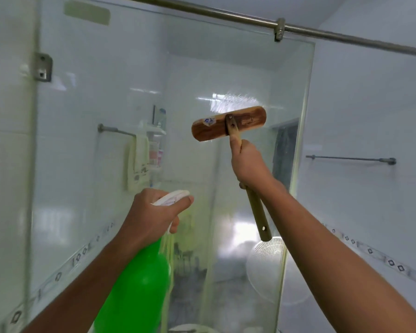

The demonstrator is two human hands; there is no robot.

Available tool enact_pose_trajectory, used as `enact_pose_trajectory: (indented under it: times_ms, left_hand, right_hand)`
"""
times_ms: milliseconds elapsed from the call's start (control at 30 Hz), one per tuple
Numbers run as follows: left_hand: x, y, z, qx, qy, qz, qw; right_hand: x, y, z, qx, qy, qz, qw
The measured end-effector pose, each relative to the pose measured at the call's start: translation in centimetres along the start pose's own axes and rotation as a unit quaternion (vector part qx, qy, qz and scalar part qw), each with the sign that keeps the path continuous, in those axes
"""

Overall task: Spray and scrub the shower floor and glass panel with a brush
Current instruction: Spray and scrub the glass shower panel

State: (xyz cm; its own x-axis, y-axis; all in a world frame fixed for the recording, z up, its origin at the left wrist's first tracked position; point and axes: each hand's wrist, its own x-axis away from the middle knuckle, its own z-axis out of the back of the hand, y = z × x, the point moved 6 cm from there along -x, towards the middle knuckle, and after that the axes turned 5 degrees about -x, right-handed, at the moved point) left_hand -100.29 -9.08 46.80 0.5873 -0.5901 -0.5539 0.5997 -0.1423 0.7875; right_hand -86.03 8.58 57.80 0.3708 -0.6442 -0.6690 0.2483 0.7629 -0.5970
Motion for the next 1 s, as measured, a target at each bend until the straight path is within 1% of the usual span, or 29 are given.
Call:
enact_pose_trajectory:
  times_ms: [67,133,200,233,267,333,400,433,467,533,567,600,633,700,733,767,833,867,900,933,1000]
  left_hand:
    - [0.1,-1.5,1.2,0.017,0.040,0.013,0.999]
    - [-0.2,-2.3,2.3,0.034,0.070,0.014,0.997]
    - [-0.4,-2.8,3.1,0.017,0.081,0.010,0.996]
    - [-0.4,-2.9,3.2,0.011,0.082,0.007,0.997]
    - [-0.2,-2.9,3.3,0.001,0.083,0.004,0.997]
    - [0.0,-3.1,3.8,-0.018,0.092,0.002,0.996]
    - [-0.1,-3.9,5.0,-0.015,0.111,0.005,0.994]
    - [-0.2,-4.2,5.8,-0.004,0.122,0.004,0.993]
    - [-0.2,-4.5,6.6,0.004,0.132,0.000,0.991]
    - [0.0,-4.6,7.7,0.010,0.148,-0.011,0.989]
    - [0.1,-4.5,8.1,0.006,0.152,-0.018,0.988]
    - [0.2,-4.4,8.3,-0.001,0.153,-0.028,0.988]
    - [0.3,-4.2,8.6,-0.013,0.151,-0.036,0.988]
    - [0.2,-4.0,9.5,-0.033,0.156,-0.039,0.986]
    - [0.0,-4.0,10.1,-0.037,0.160,-0.036,0.986]
    - [-0.1,-4.2,10.6,-0.036,0.165,-0.032,0.985]
    - [-0.4,-4.4,12.1,-0.021,0.177,-0.021,0.984]
    - [-0.5,-4.5,12.5,-0.017,0.178,-0.014,0.984]
    - [-0.5,-4.5,13.0,-0.014,0.183,-0.013,0.983]
    - [-0.5,-4.4,13.6,-0.015,0.187,-0.015,0.982]
    - [-0.2,-4.3,14.1,-0.024,0.187,-0.020,0.982]
  right_hand:
    - [-0.3,-0.6,0.0,-0.031,-0.001,0.000,1.000]
    - [-0.4,-1.4,0.2,-0.094,-0.007,-0.010,0.995]
    - [-0.4,-2.1,-0.3,-0.143,-0.007,-0.021,0.989]
    - [-0.4,-2.4,-0.6,-0.148,-0.004,-0.017,0.989]
    - [-0.4,-2.5,-1.1,-0.138,-0.002,-0.009,0.990]
    - [0.0,-2.6,-2.7,-0.079,0.001,0.024,0.997]
    - [1.9,-1.9,-4.9,-0.011,0.001,0.057,0.998]
    - [3.4,-1.3,-6.6,0.019,-0.014,0.071,0.997]
    - [5.2,-0.6,-8.7,0.053,-0.050,0.085,0.994]
    - [8.8,0.2,-12.3,0.125,-0.138,0.120,0.975]
    - [9.7,0.1,-13.3,0.154,-0.166,0.137,0.964]
    - [9.4,-0.6,-13.4,0.176,-0.174,0.153,0.957]
    - [8.3,-1.9,-12.8,0.181,-0.163,0.175,0.954]
    - [4.5,-5.3,-10.3,0.163,-0.109,0.191,0.962]
    - [2.1,-6.9,-8.5,0.146,-0.070,0.180,0.970]
    - [-0.1,-8.0,-6.6,0.119,-0.040,0.149,0.981]
    - [-3.4,-9.6,-4.6,0.058,-0.008,0.090,0.994]
    - [-3.7,-9.7,-4.5,0.049,-0.002,0.079,0.996]
    - [-3.3,-10.0,-5.3,0.068,-0.004,0.095,0.993]
    - [-2.3,-9.8,-7.1,0.110,-0.020,0.129,0.985]
    - [1.6,-8.1,-12.3,0.213,-0.077,0.216,0.950]
